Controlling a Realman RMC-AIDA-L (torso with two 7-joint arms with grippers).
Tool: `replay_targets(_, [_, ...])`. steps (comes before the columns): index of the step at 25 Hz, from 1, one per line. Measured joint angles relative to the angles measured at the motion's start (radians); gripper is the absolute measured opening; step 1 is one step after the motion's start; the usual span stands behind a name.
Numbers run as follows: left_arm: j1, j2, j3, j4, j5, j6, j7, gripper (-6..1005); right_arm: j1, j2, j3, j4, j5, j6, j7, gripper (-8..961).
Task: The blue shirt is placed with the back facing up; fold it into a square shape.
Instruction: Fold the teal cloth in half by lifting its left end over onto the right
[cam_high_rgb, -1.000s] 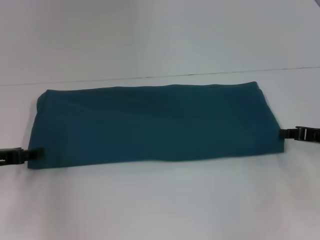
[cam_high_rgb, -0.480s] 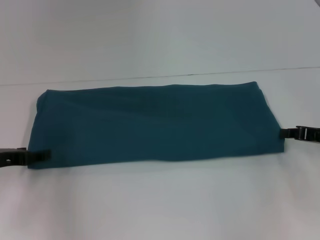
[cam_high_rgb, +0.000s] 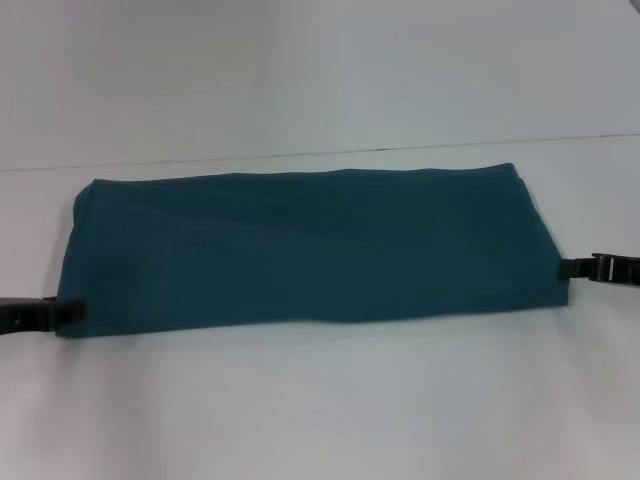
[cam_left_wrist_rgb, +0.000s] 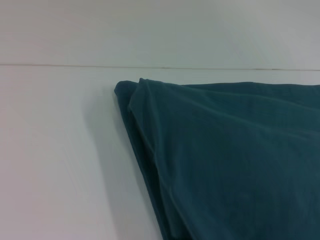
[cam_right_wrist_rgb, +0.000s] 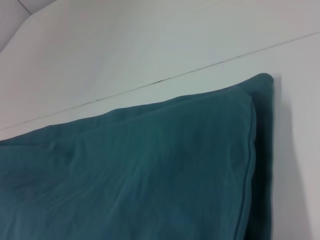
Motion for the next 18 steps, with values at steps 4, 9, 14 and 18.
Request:
replay_targets(4, [-0.002,0.000,0.000,0.000,0.000,-0.001,0.000,437,0.001,0.001,-0.001,0.000,0.000,0.000,0.000,11])
replay_targets(9, [-0.003,0.003,-0.005,0.000,0.000,0.001,0.000,239,0.001,0.002,0.000,0.000,0.000,0.000,0.000,11])
replay_targets(14, [0.005,0.009,-0.012,0.009,0.000,0.021,0.000,75,-0.005,0.003,0.004,0.000,0.000,0.004,0.000,11])
replay_targets(18, [0.011,0.011,-0.021,0.019,0.006,0.050,0.000,-1,-0.012,0.003,0.009,0.000,0.000,0.004,-0.005,11])
